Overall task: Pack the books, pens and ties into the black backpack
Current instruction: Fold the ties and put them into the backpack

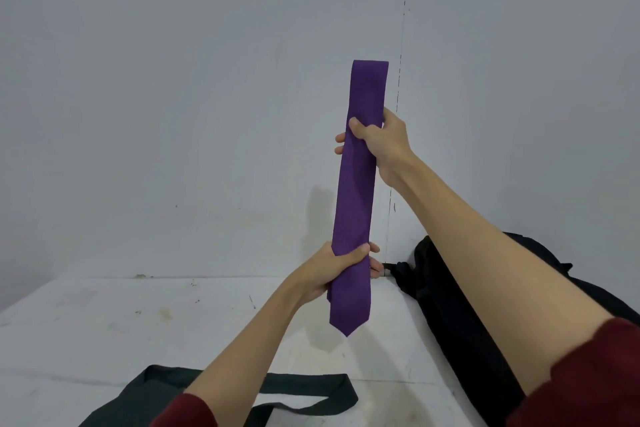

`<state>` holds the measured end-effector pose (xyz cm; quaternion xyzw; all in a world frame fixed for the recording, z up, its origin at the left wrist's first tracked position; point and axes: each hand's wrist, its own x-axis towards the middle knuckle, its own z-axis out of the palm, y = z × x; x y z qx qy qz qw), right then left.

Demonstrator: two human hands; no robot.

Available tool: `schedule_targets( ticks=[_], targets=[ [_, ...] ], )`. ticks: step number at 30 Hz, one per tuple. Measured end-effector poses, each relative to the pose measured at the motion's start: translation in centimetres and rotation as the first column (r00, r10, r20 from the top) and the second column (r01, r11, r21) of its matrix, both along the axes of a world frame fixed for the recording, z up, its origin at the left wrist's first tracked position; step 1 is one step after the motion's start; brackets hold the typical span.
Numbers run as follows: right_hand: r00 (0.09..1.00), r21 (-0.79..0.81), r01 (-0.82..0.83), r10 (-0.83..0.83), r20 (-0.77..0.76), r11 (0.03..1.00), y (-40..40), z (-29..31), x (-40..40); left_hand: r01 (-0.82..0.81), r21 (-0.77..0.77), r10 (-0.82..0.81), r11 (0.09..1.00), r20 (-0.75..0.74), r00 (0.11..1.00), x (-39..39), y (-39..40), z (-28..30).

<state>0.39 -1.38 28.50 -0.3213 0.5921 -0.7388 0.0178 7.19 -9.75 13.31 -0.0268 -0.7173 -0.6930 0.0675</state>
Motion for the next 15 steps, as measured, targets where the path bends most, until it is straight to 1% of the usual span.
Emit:
schedule_targets(
  ticks=[4, 7, 10, 11, 14, 15],
  targets=[
    [0.999, -0.044, 0.034, -0.033, 0.012, 0.998, 0.0, 0.0, 0.1, -0.158, -0.050, 0.157, 0.986, -0.014, 0.987, -0.4, 0.5, -0.8],
    [0.998, -0.055, 0.055, -0.055, 0.008, 0.997, -0.2, 0.0, 0.2, -0.191, 0.027, 0.191, 0.981, -0.022, 0.981, -0.8, 1.2, -1.1],
    [0.997, -0.038, 0.065, -0.067, -0.049, 0.997, -0.3, 0.1, 0.3, -0.198, -0.011, 0.197, 0.980, -0.070, 0.978, -1.0, 2.1, -1.4],
    [0.995, -0.038, 0.069, -0.072, -0.065, 0.997, -0.2, 0.2, 0.2, -0.216, -0.011, 0.214, 0.976, -0.092, 0.972, -1.0, 2.4, -1.5],
    [0.994, -0.058, 0.084, -0.088, -0.070, 0.995, 0.3, 0.7, -0.1, -0.302, 0.085, 0.312, 0.950, -0.151, 0.938, -0.9, 2.8, -1.9],
    [0.993, -0.066, 0.090, -0.094, -0.065, 0.994, 0.5, 0.9, -0.2, -0.327, 0.079, 0.336, 0.942, -0.162, 0.928, -0.8, 2.8, -1.9]
  ],
)
